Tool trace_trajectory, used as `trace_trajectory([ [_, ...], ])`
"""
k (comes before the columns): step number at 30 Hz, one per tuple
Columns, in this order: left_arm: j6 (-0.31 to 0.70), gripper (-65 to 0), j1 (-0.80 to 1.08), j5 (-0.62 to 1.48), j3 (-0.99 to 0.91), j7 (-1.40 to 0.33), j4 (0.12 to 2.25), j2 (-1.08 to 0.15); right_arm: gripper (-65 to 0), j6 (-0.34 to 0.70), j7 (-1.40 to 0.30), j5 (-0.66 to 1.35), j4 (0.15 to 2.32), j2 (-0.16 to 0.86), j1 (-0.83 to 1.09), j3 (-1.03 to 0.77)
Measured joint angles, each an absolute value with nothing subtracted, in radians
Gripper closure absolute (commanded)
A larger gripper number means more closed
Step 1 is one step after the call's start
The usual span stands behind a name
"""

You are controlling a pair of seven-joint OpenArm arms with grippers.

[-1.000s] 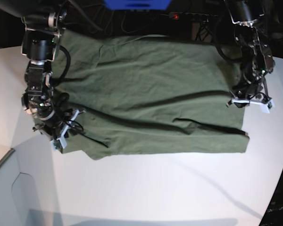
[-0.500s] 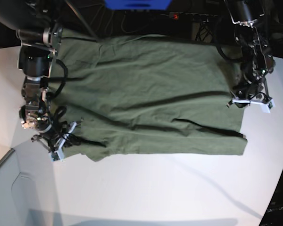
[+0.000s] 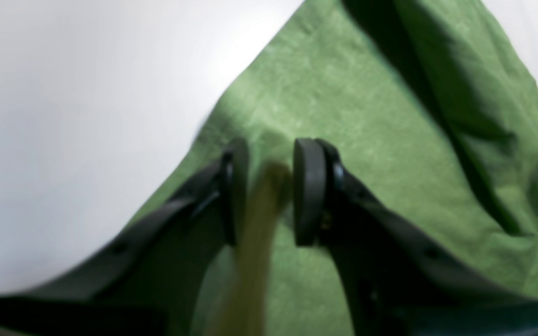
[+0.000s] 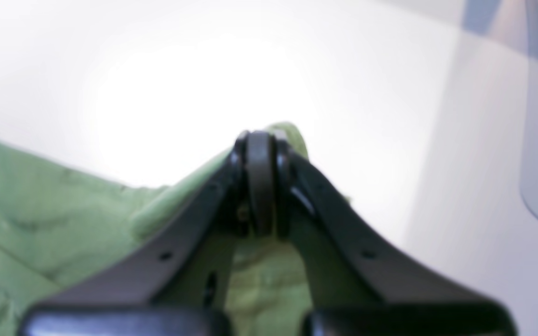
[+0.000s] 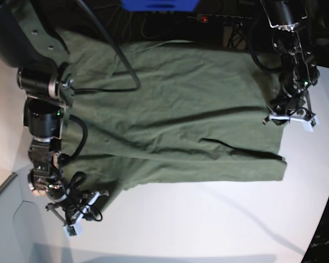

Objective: Layout the t-shirt on the table in an organized manner, then fold the t-shirt properly
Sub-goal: 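Pull the shirt hem with the right gripper away from the left gripper, then release the shirt and reposition both grippers along its edges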

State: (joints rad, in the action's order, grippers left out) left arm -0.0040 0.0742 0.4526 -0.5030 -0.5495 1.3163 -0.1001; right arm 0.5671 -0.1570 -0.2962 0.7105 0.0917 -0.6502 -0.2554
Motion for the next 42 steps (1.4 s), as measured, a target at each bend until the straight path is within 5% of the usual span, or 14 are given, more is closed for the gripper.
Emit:
trace_trajectory([
  [5, -0.004, -16.7, 0.074, 0.453, -0.502, -0.550, 1.316, -0.099, -3.1, 0.471, 0.042, -0.300, 0.538, 0.096, -0.684, -0.241],
  [12, -0.004, -16.7, 0.074, 0.453, -0.502, -0.550, 1.318, -0.100, -38.2, 0.469, 0.092, -0.292, 0.484, 0.091, -0.751, -0.169],
  [14, -0.004, -16.8, 0.074, 0.453, -0.502, -0.550, 1.324, -0.100, -42.5, 0.469, 0.091, -0.292, 0.484, 0.093, -0.753, -0.175],
  [23, -0.004, -18.7, 0.076, 0.453, -0.507, -0.550, 1.324, -0.099, -25.8, 0.467, -0.023, -0.292, 0.553, 0.132, -0.638, -0.178],
  [30, -0.004, -48.1, 0.083, 0.541, -0.507, -0.550, 1.384, -0.107, -5.6, 0.466, -0.035, -0.296, 0.654, 0.159, -0.509, -0.179],
  [32, -0.002, -52.3, 0.087, 0.564, -0.507, -0.551, 1.432, -0.106, -1.3, 0.466, -0.032, -0.295, 0.653, 0.161, -0.506, -0.179],
  [42, 0.000, -52.7, 0.205, 0.630, -0.509, -0.549, 1.639, -0.108, 0.0, 0.467, -0.022, -0.292, 0.487, 0.202, -0.516, -0.178],
])
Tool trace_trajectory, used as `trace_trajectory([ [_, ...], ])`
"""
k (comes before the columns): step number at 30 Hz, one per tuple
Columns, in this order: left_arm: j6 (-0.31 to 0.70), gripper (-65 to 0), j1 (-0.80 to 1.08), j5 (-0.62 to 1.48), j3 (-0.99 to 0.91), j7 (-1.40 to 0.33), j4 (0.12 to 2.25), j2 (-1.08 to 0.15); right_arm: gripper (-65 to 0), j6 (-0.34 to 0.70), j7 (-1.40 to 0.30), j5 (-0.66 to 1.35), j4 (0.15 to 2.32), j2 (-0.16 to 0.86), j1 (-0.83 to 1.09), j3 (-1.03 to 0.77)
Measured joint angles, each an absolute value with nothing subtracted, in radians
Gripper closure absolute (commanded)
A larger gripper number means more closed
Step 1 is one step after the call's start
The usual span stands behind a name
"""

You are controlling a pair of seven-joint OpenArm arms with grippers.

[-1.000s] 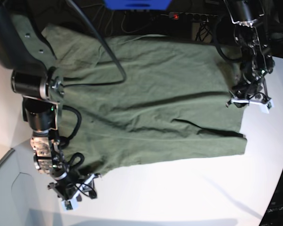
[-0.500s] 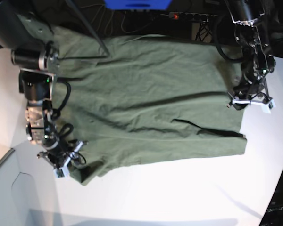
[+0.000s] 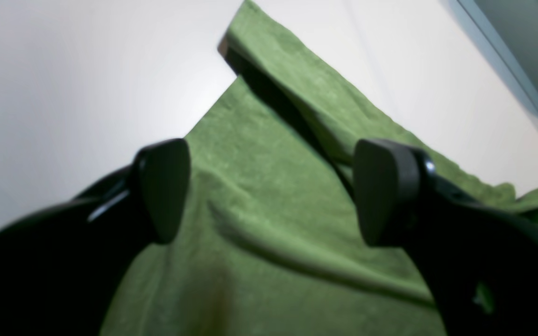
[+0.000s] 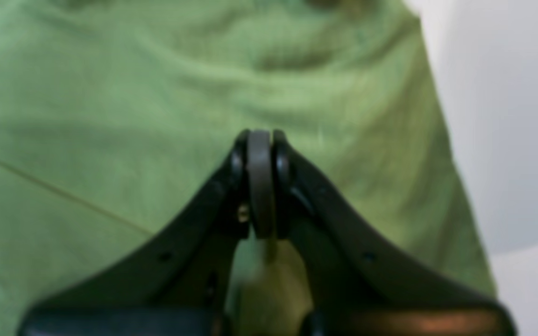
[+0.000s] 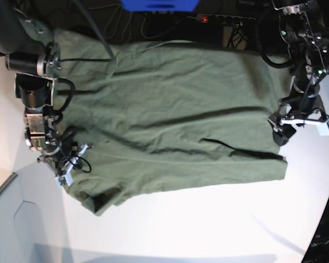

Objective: Layout the t-shirt on the table in an organized manner, then fold the t-shirt properly
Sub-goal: 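Release the shirt and reposition both grippers along its edges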

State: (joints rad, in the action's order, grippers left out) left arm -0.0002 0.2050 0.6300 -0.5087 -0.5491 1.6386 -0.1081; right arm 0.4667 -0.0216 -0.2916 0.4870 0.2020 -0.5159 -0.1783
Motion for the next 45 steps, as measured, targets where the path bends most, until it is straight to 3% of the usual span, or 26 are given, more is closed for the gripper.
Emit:
trace_trajectory([
  [6, 0.000, -52.7, 0.257, 0.629, -0.577, -0.554, 1.638, -0.102, 0.0, 0.441, 0.011, -0.281, 0.396, 0.219, -0.554, -0.178],
  [14, -0.004, -52.7, 0.269, 0.626, -0.607, -0.550, 1.638, -0.102, 0.0, -0.010, 0.136, -0.282, 0.283, 0.255, -0.585, -0.180],
  [17, -0.004, -52.7, 0.274, 0.630, -0.607, -0.551, 1.637, -0.101, 0.0, -0.077, 0.216, -0.281, 0.280, 0.253, -0.591, -0.180],
  [25, -0.003, -52.7, 0.300, 0.627, -0.605, -0.549, 1.627, -0.100, 0.0, -0.076, 0.249, -0.281, 0.281, 0.245, -0.646, -0.176],
  [29, 0.001, -52.7, 0.301, 0.632, -0.599, -0.551, 1.553, -0.099, 0.0, 0.016, 0.184, -0.281, 0.281, 0.247, -0.644, -0.178],
  [33, -0.001, -52.7, 0.301, 0.628, -0.601, -0.550, 1.496, -0.099, 0.0, 0.026, 0.169, -0.281, 0.293, 0.244, -0.611, -0.178],
  [45, -0.009, -52.7, 0.250, 0.620, -0.463, -0.551, 1.563, -0.105, 0.0, 0.029, 0.151, -0.279, 0.811, 0.229, -0.285, -0.179],
])
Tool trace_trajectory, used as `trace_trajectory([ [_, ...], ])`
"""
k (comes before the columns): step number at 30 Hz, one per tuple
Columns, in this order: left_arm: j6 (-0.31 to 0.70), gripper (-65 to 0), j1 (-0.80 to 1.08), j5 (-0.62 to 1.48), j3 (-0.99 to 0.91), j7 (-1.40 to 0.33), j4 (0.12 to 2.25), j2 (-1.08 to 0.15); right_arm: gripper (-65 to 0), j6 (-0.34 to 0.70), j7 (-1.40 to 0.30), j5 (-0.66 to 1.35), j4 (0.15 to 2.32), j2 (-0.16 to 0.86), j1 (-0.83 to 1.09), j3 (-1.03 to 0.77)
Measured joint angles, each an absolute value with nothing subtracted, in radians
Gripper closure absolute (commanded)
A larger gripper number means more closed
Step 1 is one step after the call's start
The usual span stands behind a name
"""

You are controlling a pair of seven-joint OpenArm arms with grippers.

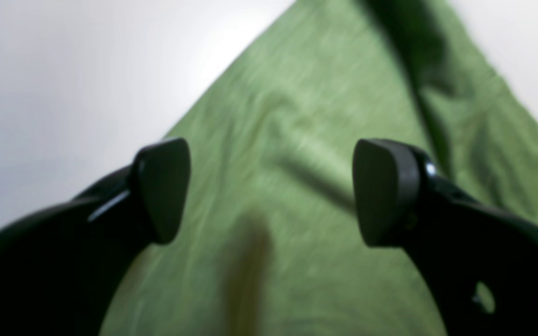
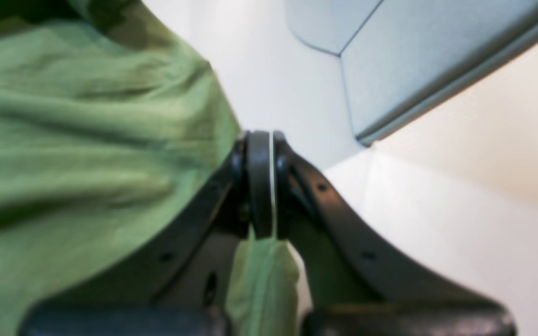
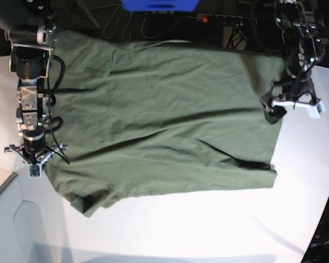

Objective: Layout the t-shirt on the table in an organized manner, then fold the t-shirt properly
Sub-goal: 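Release the shirt and reposition both grippers along its edges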

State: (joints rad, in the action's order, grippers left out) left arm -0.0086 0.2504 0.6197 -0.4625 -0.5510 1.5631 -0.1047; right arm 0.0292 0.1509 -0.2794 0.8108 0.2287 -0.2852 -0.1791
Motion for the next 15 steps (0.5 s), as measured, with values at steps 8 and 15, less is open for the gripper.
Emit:
trace_trajectory([
  [8, -0.010, -52.6, 0.107, 0.618, -0.352, -0.550, 1.389, -0.109, 0.0, 0.175, -0.020, -0.242, 1.039, 0.184, -0.150, -0.218],
  [15, 0.001, -52.6, 0.040, 0.482, -0.294, -0.518, 1.242, -0.135, 0.0, 0.353, -0.269, -0.211, 1.206, 0.132, -0.128, -0.312],
])
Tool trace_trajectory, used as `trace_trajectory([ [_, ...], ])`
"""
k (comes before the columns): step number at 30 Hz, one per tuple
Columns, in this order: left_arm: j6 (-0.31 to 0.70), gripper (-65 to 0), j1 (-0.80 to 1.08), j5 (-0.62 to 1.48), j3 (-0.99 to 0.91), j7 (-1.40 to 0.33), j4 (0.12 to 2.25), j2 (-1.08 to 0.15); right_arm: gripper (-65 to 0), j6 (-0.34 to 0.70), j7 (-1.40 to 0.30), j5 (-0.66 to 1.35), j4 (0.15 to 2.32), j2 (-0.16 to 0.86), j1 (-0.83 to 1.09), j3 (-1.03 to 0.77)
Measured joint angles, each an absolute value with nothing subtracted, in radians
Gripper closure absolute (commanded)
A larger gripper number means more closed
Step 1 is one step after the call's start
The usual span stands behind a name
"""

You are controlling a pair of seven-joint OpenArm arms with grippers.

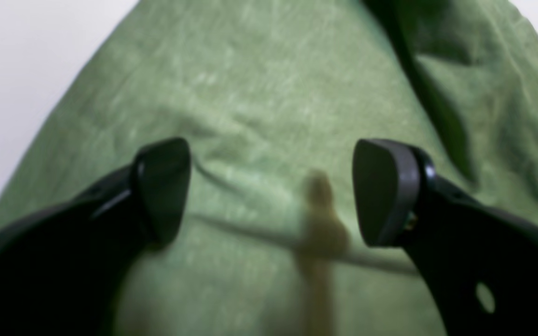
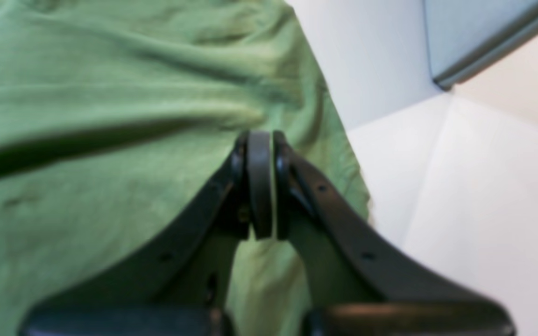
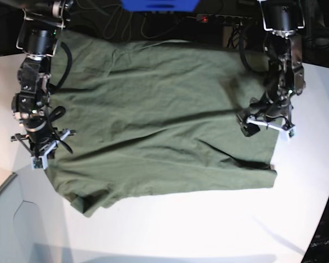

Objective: Layout the t-shirt on the table in an organized manner, then fold the t-shirt properly
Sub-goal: 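Release the shirt and reposition both grippers along its edges, then grasp the shirt edges with both grippers and pull them apart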

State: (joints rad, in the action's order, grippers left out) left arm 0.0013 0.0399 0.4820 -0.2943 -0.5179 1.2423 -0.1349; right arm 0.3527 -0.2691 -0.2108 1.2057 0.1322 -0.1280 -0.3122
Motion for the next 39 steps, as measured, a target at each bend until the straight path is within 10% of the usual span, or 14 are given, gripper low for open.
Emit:
trace_trajectory([
  [18, 0.019, -52.8, -0.295, 0.365, -0.292, -0.030, 0.597, -0.178, 0.0, 0.426, -0.344, -0.213, 1.204, 0.132, -0.099, -0.313],
  [25, 0.003, -52.8, -0.379, 0.348, -0.294, -0.100, 0.541, -0.192, 0.0, 0.426, -0.337, -0.212, 1.182, 0.129, -0.110, -0.313],
  [39, -0.002, -52.8, -0.016, 0.495, -0.437, -0.553, 1.245, -0.170, 0.0, 0.427, -0.220, -0.220, 0.714, 0.133, -0.484, -0.313],
])
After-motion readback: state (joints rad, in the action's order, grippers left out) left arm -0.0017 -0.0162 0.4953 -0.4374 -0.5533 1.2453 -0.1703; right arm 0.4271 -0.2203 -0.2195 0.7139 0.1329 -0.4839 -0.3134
